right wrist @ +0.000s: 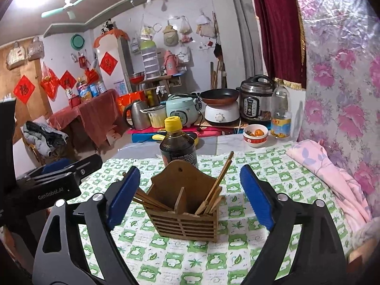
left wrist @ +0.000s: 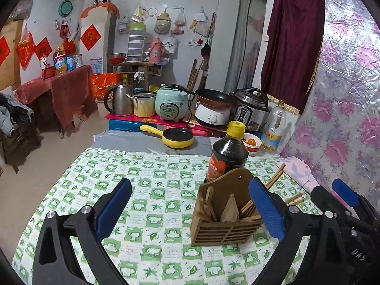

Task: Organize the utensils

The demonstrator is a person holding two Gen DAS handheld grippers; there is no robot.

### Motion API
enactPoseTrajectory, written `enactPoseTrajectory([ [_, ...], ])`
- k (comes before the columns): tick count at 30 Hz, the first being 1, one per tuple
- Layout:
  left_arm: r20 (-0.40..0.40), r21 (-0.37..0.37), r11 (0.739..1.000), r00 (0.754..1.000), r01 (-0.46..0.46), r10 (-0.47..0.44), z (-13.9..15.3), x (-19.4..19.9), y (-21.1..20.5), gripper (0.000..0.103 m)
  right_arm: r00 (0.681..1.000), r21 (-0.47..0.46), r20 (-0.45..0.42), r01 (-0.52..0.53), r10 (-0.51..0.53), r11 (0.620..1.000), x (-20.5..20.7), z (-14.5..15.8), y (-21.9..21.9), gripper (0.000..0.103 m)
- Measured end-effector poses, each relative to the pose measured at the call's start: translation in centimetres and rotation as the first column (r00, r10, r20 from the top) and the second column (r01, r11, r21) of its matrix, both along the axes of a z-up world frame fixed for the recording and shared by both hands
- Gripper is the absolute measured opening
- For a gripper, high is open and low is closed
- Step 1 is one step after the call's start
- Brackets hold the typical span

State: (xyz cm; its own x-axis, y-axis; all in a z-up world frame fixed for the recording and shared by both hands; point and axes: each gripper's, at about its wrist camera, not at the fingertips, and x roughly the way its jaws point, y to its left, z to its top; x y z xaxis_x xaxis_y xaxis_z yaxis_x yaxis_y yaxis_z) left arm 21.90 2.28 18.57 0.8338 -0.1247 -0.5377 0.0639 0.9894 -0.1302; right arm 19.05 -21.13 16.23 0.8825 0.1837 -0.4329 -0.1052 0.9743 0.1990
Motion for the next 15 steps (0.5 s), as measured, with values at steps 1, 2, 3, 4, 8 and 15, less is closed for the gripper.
enactPoseTrajectory([
  [1, 0.0, -0.004, 1.0, 1.0, -0.002, 0.002, 0.0, -0.6, 0.1, 0.097, 1.0, 0.007, 0.004, 0.008, -0.008, 1.0, -0.5, 0.1, -0.1, 0.09],
  [2, 0.001, -0.005, 1.0, 1.0, -0.002, 0.002, 0.0, -0.9, 0.2, 0.097, 1.0, 0.012, 0.01, 0.017, -0.017, 1.0, -1.0, 0.1, -0.2, 0.093],
  [3, 0.001, -0.006, 1.0, 1.0, -0.003, 0.003, -0.1, -1.3, 0.1, 0.097, 1.0, 0.016, 0.016, 0.025, -0.025, 1.0, -1.4, 0.1, -0.3, 0.096],
  [4, 0.004, -0.007, 1.0, 1.0, -0.003, 0.003, -0.2, -1.9, 0.1, 0.097, 0.999, 0.018, 0.027, 0.034, -0.034, 0.999, -2.1, 0.0, -0.4, 0.097],
  [8, 0.039, 0.001, 1.0, 0.999, -0.001, 0.001, -2.1, -4.5, 0.0, 0.097, 0.996, 0.007, 0.057, 0.074, -0.075, 0.997, -4.3, -2.5, -0.9, 0.097],
  [15, 0.004, 0.105, 0.992, 0.998, -0.07, 0.069, -7.3, -5.5, -0.5, 0.097, 0.992, -0.066, 0.02, 0.128, -0.127, 0.99, -4.2, -6.2, -1.3, 0.097],
])
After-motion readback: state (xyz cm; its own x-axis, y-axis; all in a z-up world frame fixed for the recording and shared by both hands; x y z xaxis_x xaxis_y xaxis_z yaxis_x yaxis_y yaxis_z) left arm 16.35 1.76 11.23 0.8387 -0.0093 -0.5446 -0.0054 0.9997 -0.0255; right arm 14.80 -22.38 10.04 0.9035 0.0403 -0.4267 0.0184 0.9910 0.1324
